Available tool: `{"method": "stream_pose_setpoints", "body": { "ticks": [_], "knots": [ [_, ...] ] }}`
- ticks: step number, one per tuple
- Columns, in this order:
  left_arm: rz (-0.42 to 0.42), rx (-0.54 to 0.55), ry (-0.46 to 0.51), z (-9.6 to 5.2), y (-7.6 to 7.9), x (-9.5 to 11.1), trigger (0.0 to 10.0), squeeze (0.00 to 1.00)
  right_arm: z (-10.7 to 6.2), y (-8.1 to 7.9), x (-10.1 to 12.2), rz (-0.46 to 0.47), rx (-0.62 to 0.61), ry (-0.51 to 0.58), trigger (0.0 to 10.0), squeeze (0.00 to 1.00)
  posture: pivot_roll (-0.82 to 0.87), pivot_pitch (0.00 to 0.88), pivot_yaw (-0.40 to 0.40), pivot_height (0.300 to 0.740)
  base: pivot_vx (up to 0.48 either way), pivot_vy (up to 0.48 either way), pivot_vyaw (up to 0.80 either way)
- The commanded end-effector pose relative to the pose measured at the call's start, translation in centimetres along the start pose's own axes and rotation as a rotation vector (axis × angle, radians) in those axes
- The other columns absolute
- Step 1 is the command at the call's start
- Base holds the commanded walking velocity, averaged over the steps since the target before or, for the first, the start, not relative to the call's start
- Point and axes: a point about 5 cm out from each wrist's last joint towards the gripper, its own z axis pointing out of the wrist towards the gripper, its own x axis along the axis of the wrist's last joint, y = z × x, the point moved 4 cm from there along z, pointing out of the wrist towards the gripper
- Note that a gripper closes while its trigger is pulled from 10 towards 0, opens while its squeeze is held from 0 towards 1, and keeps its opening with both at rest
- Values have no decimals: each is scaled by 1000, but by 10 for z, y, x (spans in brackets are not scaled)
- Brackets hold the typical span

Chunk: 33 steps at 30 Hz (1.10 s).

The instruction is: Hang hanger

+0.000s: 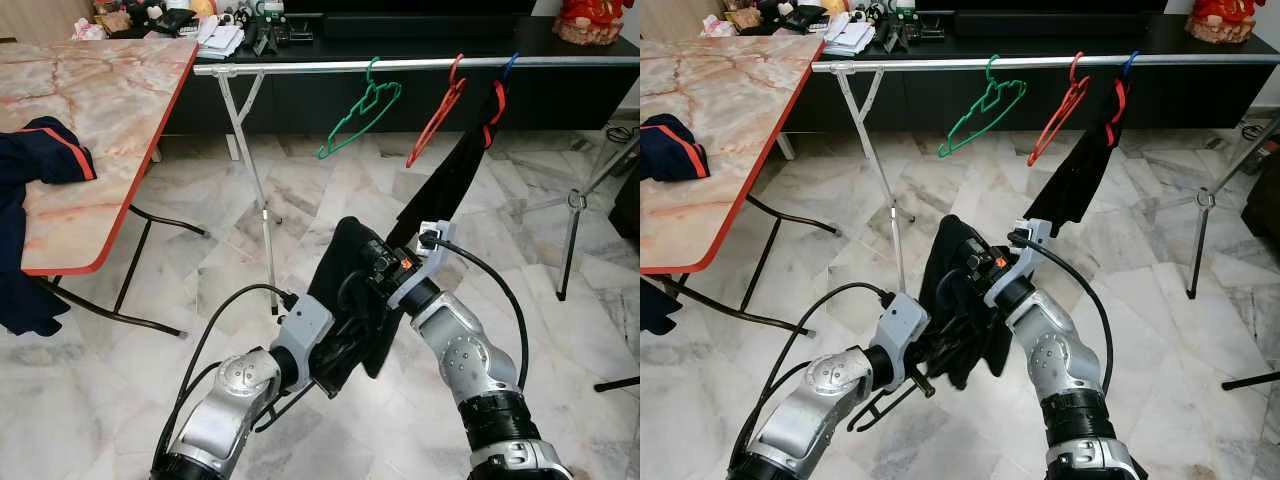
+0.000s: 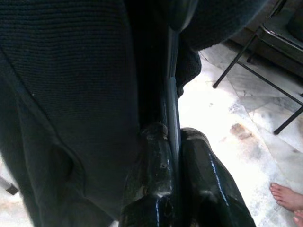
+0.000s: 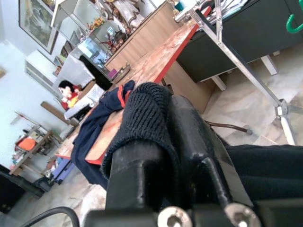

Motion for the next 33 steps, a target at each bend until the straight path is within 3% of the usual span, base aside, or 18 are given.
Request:
{"method": "stream_pose_setpoints", "body": {
  "ticks": [1, 2, 4, 7, 9, 13, 19, 22, 24, 26, 30, 33],
  "knots": [
    [9, -24, -7, 2, 8, -3, 10000, 0, -5, 9, 1, -43, -50, 5, 10000, 0, -1, 130, -19, 740, 0, 0, 0],
    [11, -14, -2, 1, 5, -1, 10000, 0, -9, 22, 1, -13, -120, 3, 10000, 0, 4, 149, -19, 740, 0, 0, 0],
    [9, -8, 0, 0, 4, -1, 10000, 0, -11, 24, 1, 2, -139, 4, 10000, 0, 4, 149, -19, 740, 0, 0, 0],
    [-5, 54, -6, -6, -7, -7, 10000, 0, -27, 44, -8, -25, -253, -32, 10000, 0, 8, 162, -23, 740, 0, 0, 0],
    [-3, 57, -12, -7, -7, -9, 10000, 0, -28, 44, -11, -11, -256, -41, 10000, 0, 8, 164, -22, 740, 0, 0, 0],
    [2, 83, 5, -6, -14, -4, 10000, 0, -21, 19, -11, -2, -108, -32, 10000, 0, -3, 187, -17, 740, 0, 0, 0],
    [-25, 118, 49, -1, -19, 6, 10000, 0, -19, 10, -11, 24, -57, -16, 10000, 0, -3, 201, -16, 740, 0, 0, 0],
    [-73, 175, 121, 2, -26, 18, 10000, 0, -23, -14, -15, 35, 75, -47, 10000, 0, -11, 210, -18, 740, 0, 0, 0],
    [-76, 180, 126, 2, -26, 19, 10000, 0, -24, -16, -16, 32, 85, -51, 10000, 0, -12, 211, -18, 740, 0, 0, 0],
    [-127, 184, 177, 5, -26, 28, 10000, 0, -28, -20, -19, -31, 106, -74, 10000, 0, -19, 212, -19, 740, 0, 0, 0],
    [-161, 156, 217, 10, -20, 37, 10000, 0, -31, -5, -13, -115, 12, -69, 10000, 0, -22, 210, -20, 740, 0, 0, 0],
    [-156, 140, 216, 13, -15, 37, 10000, 0, -30, -4, -4, -147, -5, -51, 10000, 0, -25, 208, -22, 740, 0, 0, 0]
  ]
}}
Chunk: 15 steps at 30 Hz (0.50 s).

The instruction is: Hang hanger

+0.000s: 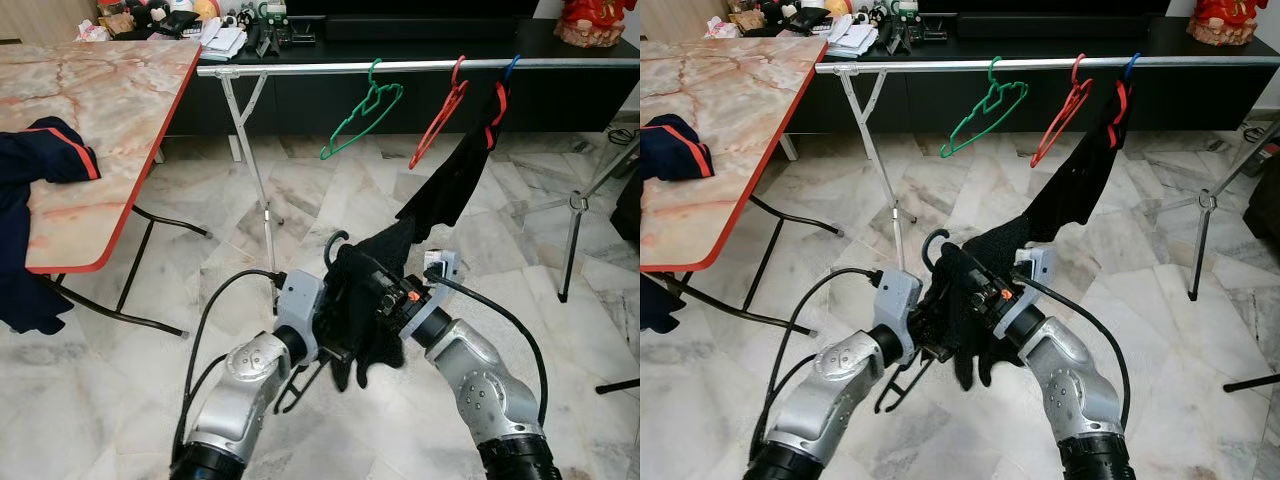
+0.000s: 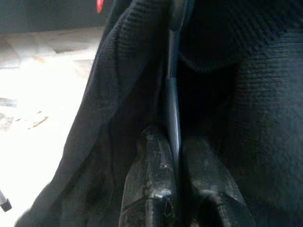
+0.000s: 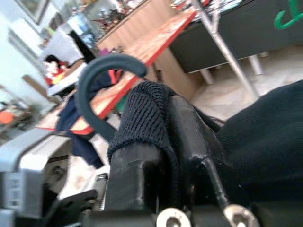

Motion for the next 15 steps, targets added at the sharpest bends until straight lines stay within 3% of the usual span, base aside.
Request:
{"method": "stream_pose_setpoints", "body": {
  "ticks": [1, 9, 10, 11, 15],
  "knots": [
    [-2, -20, 23, 4, 5, 5, 10000, 0, 4, -2, 12, -40, 5, 26, 10000, 0, -25, 208, -22, 740, 0, 0, 0],
    [-12, -29, 20, 4, 9, 2, 10000, 0, 13, 2, 28, -94, -49, 71, 10000, 0, -21, 210, -24, 740, 0, 0, 0],
    [-14, -30, 19, 3, 9, 2, 10000, 0, 15, -3, 33, -99, -31, 82, 10000, 953, -21, 210, -24, 740, 0, 0, 0],
    [-16, -29, 19, 3, 9, 2, 10000, 0, 17, -7, 36, -104, -15, 86, 10000, 1000, -22, 210, -25, 740, 0, 0, 0],
    [-18, -23, 21, 3, 8, 2, 10000, 0, 17, -10, 37, -122, -4, 83, 10000, 1000, -23, 211, -26, 740, 0, 0, 0]
  ]
}}
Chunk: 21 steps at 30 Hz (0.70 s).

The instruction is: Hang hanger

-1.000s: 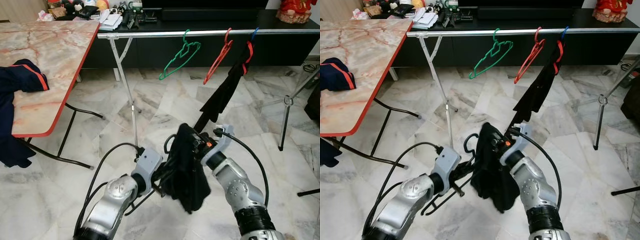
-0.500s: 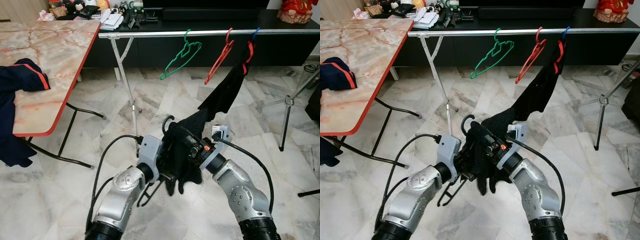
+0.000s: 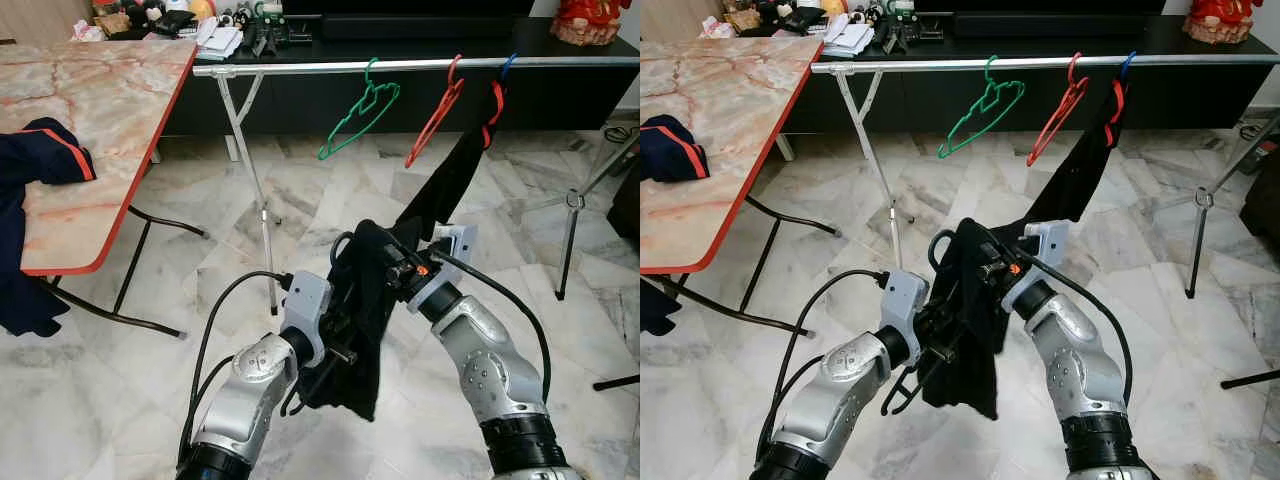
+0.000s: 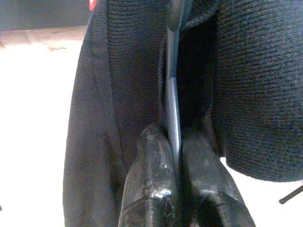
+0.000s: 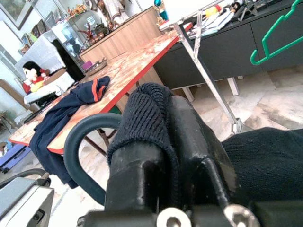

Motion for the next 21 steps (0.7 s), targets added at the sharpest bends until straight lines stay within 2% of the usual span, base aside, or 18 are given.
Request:
{"method": "stream_pose_setpoints", "body": {
  "ticks": [1, 6, 11, 21],
  "knots": [
    [-6, -9, 23, 1, 3, 4, 10000, 0, 4, -9, 11, -41, 33, 27, 10000, 1000, -24, 212, -27, 740, 0, 0, 0],
    [-12, -6, 27, 1, 3, 5, 10000, 0, -2, -8, 7, -62, 23, 1, 10000, 1000, -29, 212, -28, 740, 0, 0, 0],
    [-15, -1, 27, 1, 3, 4, 10000, 0, -13, -1, -4, -107, -17, -74, 10000, 1000, -31, 216, -32, 740, 0, 0, 0],
    [-19, 21, 38, 2, -1, 6, 10000, 0, -34, 2, -20, -120, -41, -150, 10000, 1000, -39, 215, -35, 740, 0, 0, 0]
  ]
}}
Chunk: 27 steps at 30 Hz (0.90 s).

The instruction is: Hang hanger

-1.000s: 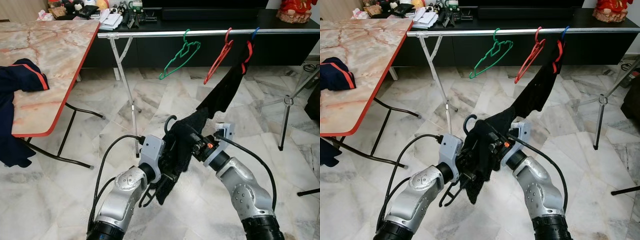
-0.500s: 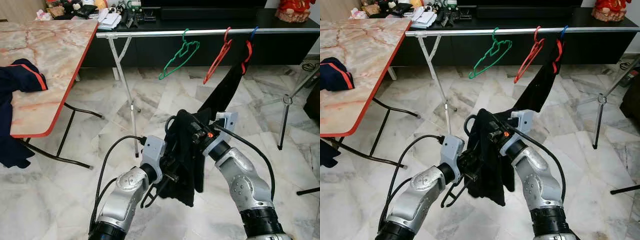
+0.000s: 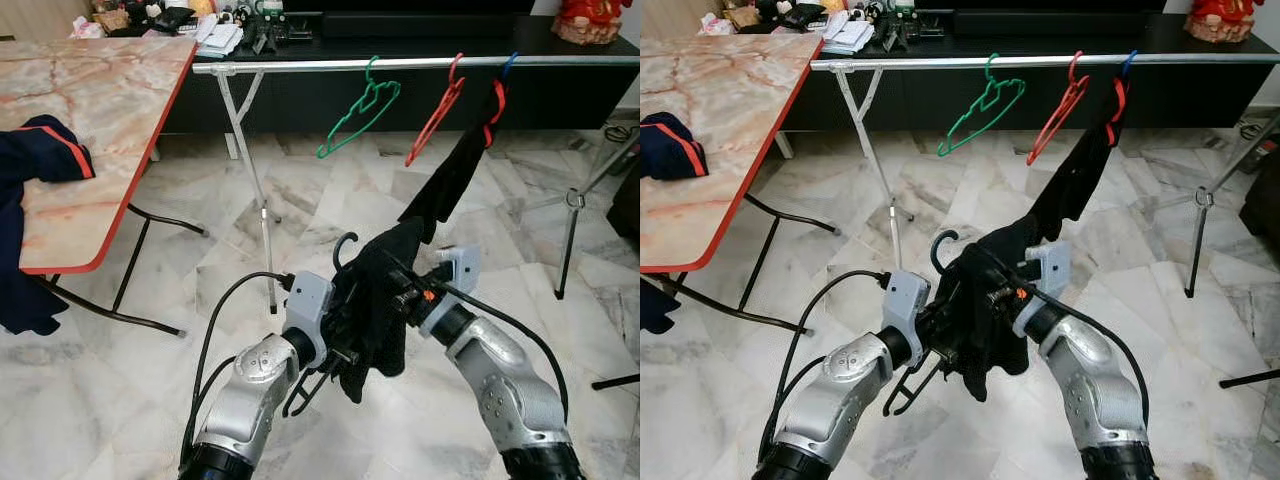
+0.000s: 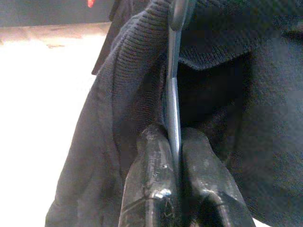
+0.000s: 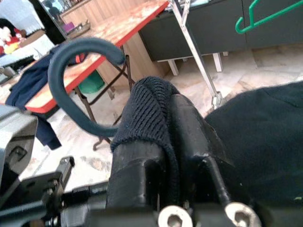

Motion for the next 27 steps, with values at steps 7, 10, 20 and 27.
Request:
{"method": "stream_pose_setpoints", "body": {
  "ticks": [7, 10, 20, 27],
  "knots": [
    [-17, 44, 62, 3, -6, 12, 10000, 0, -3, -9, -4, -45, 21, -39, 10000, 1000, -39, 213, -37, 740, 0, 0, 0],
    [-16, 89, 72, 1, -13, 13, 10000, 0, -7, -11, -8, -90, 29, -76, 10000, 1000, -40, 213, -40, 740, 0, 0, 0],
    [-17, 140, 93, 1, -21, 16, 10000, 0, -25, -7, -26, -159, 23, -212, 10000, 1000, -49, 210, -44, 740, 0, 0, 0],
    [-23, 159, 103, 1, -23, 16, 10000, 0, -44, 1, -53, -234, 30, -404, 10000, 1000, -51, 204, -46, 740, 0, 0, 0]
  ]
}}
